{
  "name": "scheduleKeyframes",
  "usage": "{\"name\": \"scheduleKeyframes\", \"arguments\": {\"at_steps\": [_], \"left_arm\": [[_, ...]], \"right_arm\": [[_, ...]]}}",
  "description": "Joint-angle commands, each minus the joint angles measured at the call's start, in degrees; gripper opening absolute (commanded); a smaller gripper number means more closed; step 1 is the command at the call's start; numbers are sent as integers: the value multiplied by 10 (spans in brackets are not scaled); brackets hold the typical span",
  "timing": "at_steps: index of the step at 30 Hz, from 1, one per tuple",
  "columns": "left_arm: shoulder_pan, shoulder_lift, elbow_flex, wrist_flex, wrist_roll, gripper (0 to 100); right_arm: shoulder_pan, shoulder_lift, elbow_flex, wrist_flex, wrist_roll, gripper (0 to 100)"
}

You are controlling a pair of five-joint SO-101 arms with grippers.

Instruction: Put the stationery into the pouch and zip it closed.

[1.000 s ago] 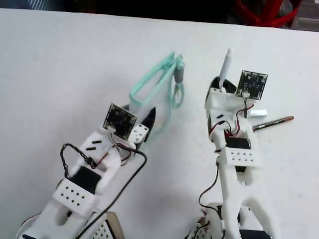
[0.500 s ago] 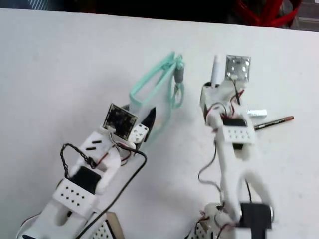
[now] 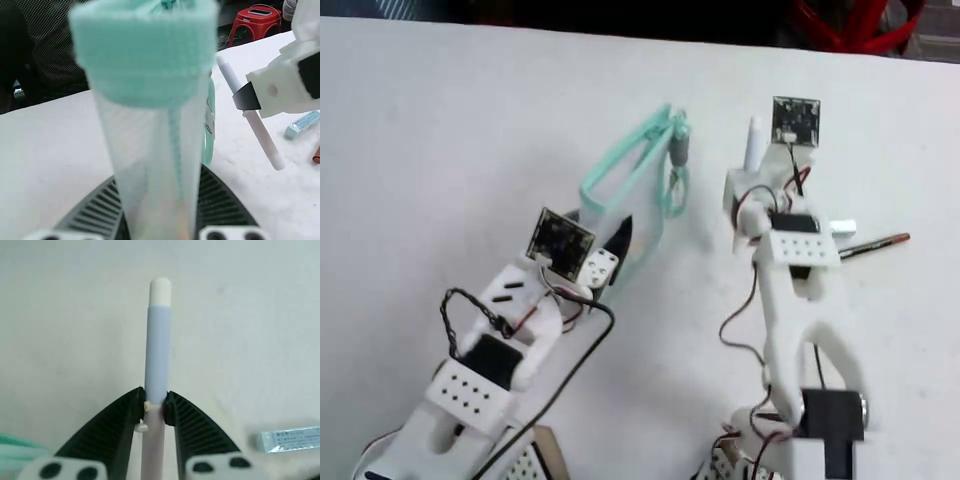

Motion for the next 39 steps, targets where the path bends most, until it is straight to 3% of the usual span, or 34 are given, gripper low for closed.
{"name": "scheduleKeyframes", "arguments": {"at_steps": [1, 7, 16, 29, 32, 39], "left_arm": [[0, -4, -5, -14, -8, 120], [0, -4, -4, -14, -8, 121], [1, -4, 3, -18, -8, 122], [3, -4, 3, -18, -8, 124], [2, -4, 3, -18, -8, 124], [5, -5, 4, -18, -8, 124]], "right_arm": [[1, -80, 41, -44, 4, 19], [1, -276, 178, -99, 4, 19], [-24, -549, 439, -304, 10, 19], [-108, -875, 354, 8, 11, 19], [-128, -916, 325, 37, 11, 19], [-148, -851, 224, 21, 10, 19]]}}
